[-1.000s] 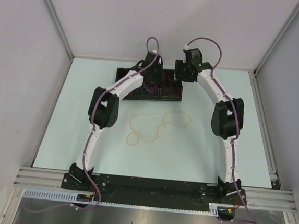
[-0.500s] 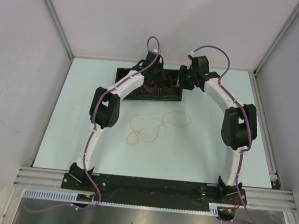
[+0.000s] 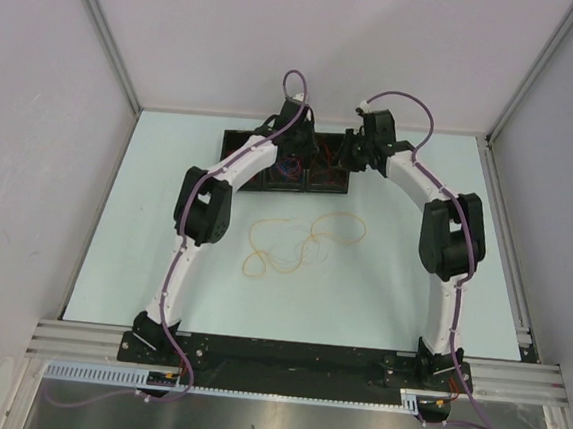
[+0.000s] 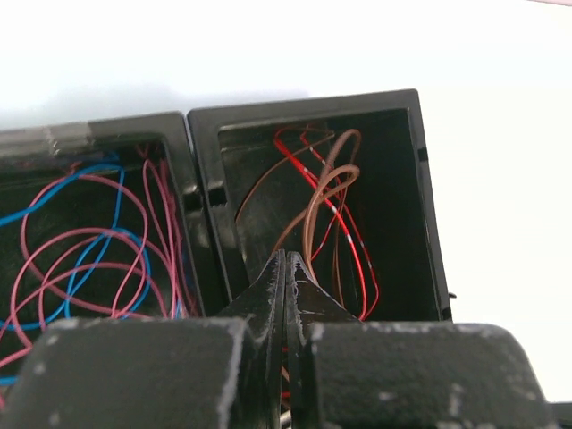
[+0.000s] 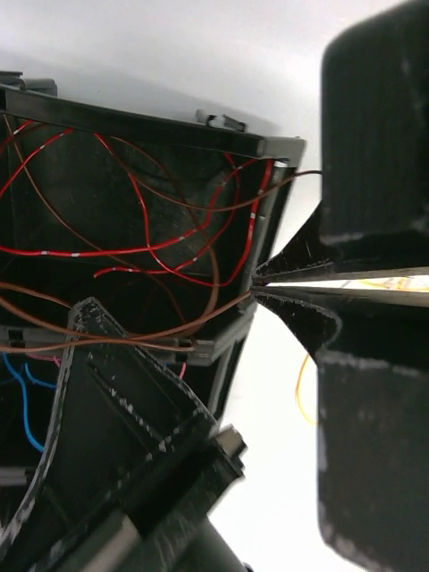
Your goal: Untangle the cables
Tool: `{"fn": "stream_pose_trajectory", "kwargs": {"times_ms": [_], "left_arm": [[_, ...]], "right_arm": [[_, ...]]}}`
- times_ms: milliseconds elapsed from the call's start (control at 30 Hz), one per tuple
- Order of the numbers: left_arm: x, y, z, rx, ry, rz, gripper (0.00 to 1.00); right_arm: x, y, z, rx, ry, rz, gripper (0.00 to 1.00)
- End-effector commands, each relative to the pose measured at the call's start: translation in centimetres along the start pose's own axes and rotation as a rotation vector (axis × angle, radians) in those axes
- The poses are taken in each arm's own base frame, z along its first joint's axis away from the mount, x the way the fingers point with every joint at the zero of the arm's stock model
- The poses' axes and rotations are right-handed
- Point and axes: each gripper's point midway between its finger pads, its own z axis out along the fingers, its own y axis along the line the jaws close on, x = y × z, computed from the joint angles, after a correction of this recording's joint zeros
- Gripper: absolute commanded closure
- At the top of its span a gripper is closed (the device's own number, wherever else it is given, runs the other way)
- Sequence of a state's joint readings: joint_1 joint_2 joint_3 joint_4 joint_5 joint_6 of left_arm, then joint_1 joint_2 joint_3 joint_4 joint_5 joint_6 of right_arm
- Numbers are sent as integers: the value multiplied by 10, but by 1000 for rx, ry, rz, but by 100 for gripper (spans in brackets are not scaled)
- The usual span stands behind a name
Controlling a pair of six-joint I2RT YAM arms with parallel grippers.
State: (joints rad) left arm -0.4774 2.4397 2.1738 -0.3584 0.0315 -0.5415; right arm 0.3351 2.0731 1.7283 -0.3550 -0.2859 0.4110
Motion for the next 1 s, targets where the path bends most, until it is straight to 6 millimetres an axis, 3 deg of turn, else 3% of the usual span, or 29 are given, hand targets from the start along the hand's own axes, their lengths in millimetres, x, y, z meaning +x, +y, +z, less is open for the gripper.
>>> {"fn": "stream_pose_trajectory", "kwargs": {"times_ms": [0,367,500,633,800,967], "left_arm": [[-16,-19,6,64,-47,-3,100],[-22,-28,19,95,-84,-7,100],[-33,-32,10,82,-104,17,100],[-42,-25,-6,13,-125,46,100],[-52,2,-32,-156,-142,89,100],[-62,3,-58,-227,-161,144,100]], "right_arm": [[-12,3,20,-44,-28,-9,94],[-19,-4,61,-76,-29,7,98],[-21,-9,67,-66,-18,9,98],[-31,-3,54,-63,-34,-5,98],[-31,3,36,-50,-40,-3,98],[-30,7,20,-38,-36,4,97]]}}
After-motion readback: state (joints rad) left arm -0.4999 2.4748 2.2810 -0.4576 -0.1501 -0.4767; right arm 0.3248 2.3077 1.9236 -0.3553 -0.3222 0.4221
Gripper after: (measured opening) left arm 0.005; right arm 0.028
